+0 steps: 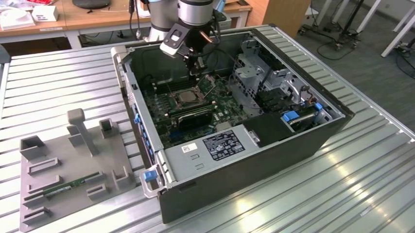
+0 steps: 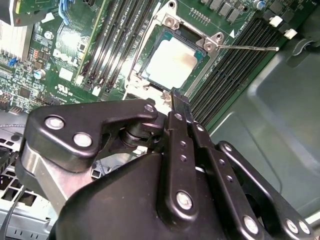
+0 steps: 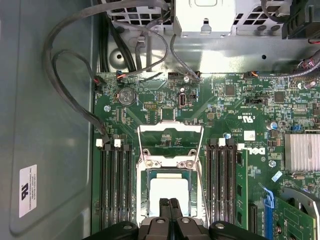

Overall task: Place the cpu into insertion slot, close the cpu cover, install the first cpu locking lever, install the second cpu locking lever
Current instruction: 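Close the cpu cover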

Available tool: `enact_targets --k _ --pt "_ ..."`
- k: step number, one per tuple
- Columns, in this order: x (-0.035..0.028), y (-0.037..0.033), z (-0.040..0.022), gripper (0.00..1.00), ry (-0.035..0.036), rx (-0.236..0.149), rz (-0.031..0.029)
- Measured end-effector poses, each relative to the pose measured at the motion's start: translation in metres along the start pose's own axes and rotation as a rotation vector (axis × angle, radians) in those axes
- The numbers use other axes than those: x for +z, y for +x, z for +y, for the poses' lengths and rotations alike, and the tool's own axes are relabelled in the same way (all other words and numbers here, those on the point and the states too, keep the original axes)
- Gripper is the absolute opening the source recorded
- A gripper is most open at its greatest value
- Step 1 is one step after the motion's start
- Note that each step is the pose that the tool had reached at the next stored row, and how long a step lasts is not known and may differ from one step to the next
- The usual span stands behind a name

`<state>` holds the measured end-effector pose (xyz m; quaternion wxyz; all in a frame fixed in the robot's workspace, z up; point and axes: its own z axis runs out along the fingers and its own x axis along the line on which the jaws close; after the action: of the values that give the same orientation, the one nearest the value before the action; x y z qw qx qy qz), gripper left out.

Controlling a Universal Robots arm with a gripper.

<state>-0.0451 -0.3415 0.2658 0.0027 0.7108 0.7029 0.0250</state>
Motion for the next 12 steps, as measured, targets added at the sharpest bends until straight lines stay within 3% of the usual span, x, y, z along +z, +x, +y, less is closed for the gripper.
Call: enact_targets --k 5,12 --pt "0.0001 0.0001 0.0025 0.11 0.0000 0.000 0.0000" --pt "0.0005 0.0002 0.0133 0.11 0.0000 0.000 0.0000"
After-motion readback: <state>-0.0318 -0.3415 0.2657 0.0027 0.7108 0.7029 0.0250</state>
